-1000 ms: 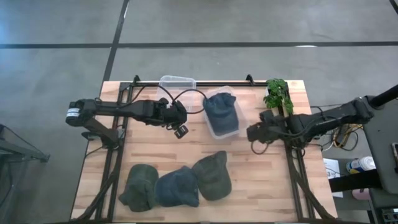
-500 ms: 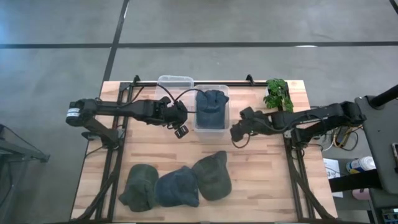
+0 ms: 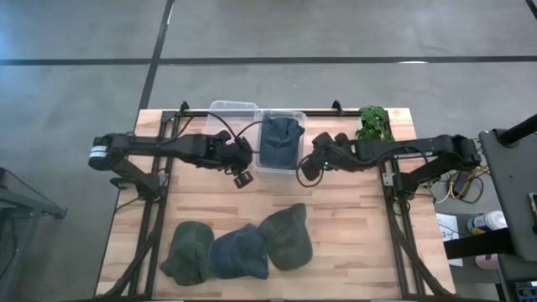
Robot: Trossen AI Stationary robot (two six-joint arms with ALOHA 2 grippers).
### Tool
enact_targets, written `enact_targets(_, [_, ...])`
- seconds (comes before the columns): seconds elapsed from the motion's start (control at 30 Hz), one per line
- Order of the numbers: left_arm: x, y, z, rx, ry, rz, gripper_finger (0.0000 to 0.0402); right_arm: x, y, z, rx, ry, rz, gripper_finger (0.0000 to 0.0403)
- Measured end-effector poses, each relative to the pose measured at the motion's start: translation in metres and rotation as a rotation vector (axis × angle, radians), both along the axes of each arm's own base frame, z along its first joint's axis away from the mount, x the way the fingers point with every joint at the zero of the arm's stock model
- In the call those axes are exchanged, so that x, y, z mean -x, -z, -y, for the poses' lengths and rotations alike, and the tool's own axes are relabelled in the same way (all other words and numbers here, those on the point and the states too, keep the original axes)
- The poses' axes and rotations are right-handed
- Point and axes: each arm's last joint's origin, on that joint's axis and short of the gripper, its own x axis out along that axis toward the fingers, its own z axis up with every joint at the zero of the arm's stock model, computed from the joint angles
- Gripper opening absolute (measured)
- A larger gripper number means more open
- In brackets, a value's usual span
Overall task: Pick & Place hat
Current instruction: Adjust the right transparent bin on the table
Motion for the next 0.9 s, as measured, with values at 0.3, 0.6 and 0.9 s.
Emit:
enact_targets(0.3, [0.019,0.001,0.021,-0.067,0.037,-0.204,0.0106,-0.008,-0.018,-0.030,-0.296,-0.263,0.071,0.0203])
enact_targets(0.6, [0.022,0.004,0.028,-0.080,0.057,-0.232,0.0106,-0.041,0.022,-0.052,-0.231,-0.403,0.002,0.0203])
enact_targets(0.9, [0.025,0.005,0.039,-0.049,0.033,-0.217,0.0106,-0.064,0.035,-0.022,-0.120,-0.297,-0.017,0.0203])
